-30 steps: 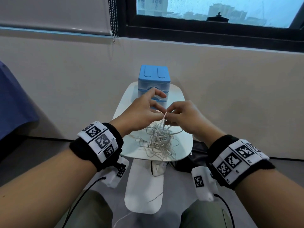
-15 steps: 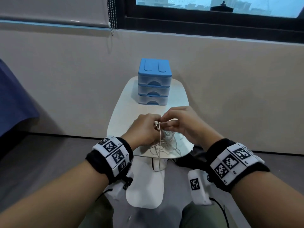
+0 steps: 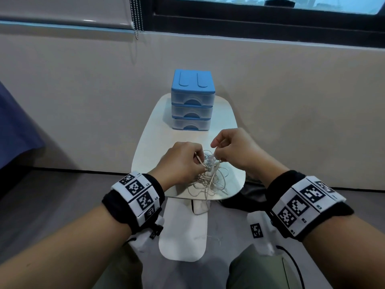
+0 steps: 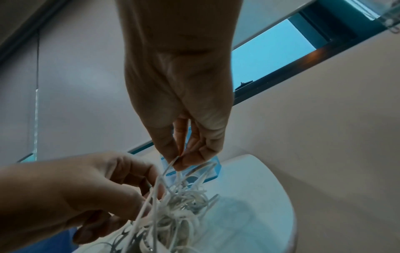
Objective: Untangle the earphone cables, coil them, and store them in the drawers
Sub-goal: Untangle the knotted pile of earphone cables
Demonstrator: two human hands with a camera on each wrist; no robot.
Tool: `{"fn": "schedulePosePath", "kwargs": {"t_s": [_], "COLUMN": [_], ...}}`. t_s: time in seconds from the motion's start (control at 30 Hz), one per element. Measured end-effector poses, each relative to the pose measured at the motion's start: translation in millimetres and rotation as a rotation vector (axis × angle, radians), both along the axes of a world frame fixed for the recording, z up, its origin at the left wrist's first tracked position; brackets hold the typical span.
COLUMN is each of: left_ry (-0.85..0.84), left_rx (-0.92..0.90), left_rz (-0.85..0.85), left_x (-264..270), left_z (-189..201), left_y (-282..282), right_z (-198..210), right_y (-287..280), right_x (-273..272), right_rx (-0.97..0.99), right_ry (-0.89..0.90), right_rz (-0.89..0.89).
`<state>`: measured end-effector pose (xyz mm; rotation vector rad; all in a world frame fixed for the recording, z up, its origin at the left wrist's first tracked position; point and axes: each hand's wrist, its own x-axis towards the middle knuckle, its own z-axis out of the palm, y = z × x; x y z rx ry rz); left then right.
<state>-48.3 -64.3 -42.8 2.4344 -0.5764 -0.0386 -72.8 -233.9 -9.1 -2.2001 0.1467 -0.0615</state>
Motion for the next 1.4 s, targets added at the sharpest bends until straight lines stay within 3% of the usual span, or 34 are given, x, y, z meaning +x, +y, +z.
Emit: {"fn": "schedulePosePath", "kwargs": {"t_s": [0.13,0.4,0.63,0.8,1.07,1.4], "left_ry": [0.045,-0.047,-0.152,-0.078,-0.025,-0.106], "left_rx": [0.083,0.079,-0.086,-0.086,0.144,0.257], "left_rz": [-0.033,-0.106,-0.147,-0.154,-0.240,-0.103], "left_x": [5.2,11.6,6.9,7.2,8.5,2.4], "left_z": [2.6,6.6,17.9,16.3,10.5,10.8], "left_y": [2.3,6.8,3.5,4.3,13.5,4.5], "right_z": [-2.2,-15.2,-20.4,-34.4,-46.6,-44.1], "right_y": [0.3,-6.1,-11.2,-7.1,-11.7,-18.7], "right_x": [6.6,11.4,13.0,11.8,7.9,7.7], "right_rx": [-0.211,-0.273,-0.093,-0.024,0.145,0.436], "right_ry": [-0.032,-0.018,0.060,0.119,0.151,0.255], "right_rz": [0.087,0.114,0.157,0.156,0.143,0.113]}}
